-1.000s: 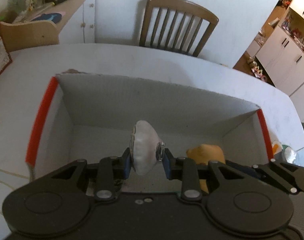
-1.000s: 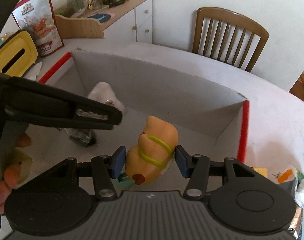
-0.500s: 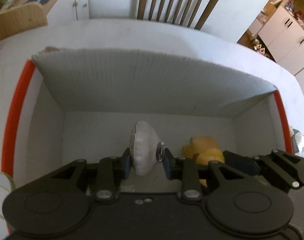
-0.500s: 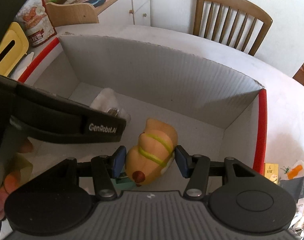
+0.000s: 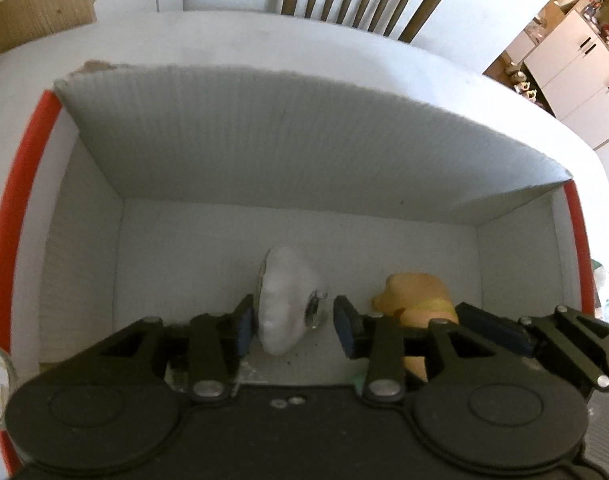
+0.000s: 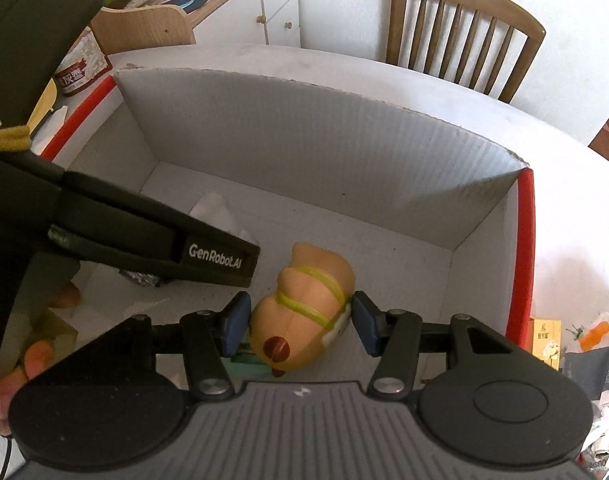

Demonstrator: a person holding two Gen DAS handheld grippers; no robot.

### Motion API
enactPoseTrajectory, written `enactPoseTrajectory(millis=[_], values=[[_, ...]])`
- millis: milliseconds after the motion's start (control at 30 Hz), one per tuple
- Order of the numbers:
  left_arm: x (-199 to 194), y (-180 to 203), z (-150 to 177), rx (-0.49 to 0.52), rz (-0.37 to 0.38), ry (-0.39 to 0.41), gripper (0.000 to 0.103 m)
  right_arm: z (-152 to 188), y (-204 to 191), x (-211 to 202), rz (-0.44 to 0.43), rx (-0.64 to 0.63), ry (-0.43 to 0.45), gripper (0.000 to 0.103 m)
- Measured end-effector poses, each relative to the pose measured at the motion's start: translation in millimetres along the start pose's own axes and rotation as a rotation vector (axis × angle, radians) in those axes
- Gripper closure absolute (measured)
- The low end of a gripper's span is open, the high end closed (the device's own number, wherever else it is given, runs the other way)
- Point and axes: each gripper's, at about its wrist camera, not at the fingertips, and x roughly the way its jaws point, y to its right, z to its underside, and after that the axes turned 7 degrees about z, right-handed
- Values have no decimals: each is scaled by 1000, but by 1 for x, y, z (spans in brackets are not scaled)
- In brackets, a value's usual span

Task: Organize objects
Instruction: 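Carry the mask and chick into the box and open both grippers, then withdraw both grippers from the box back toward the pile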

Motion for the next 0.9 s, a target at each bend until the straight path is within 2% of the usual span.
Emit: enactPoseTrajectory(millis=[167,267,433,767,900], values=[[-9,1,2,8,-8,33,47,2,3,-11,-10,3,26,48],[-17,1,4,5,-1,48,44,5,5,-21,-26,9,48,44],[-34,8,7,22,1,99,39,7,7,-37,-46,13,75,43],[-79,25,25,61,0,196,38,28,15,-78,-83,44,155,43],[-89,30,37,84,2,223,32,36,18,-97,-94,54,193,40]])
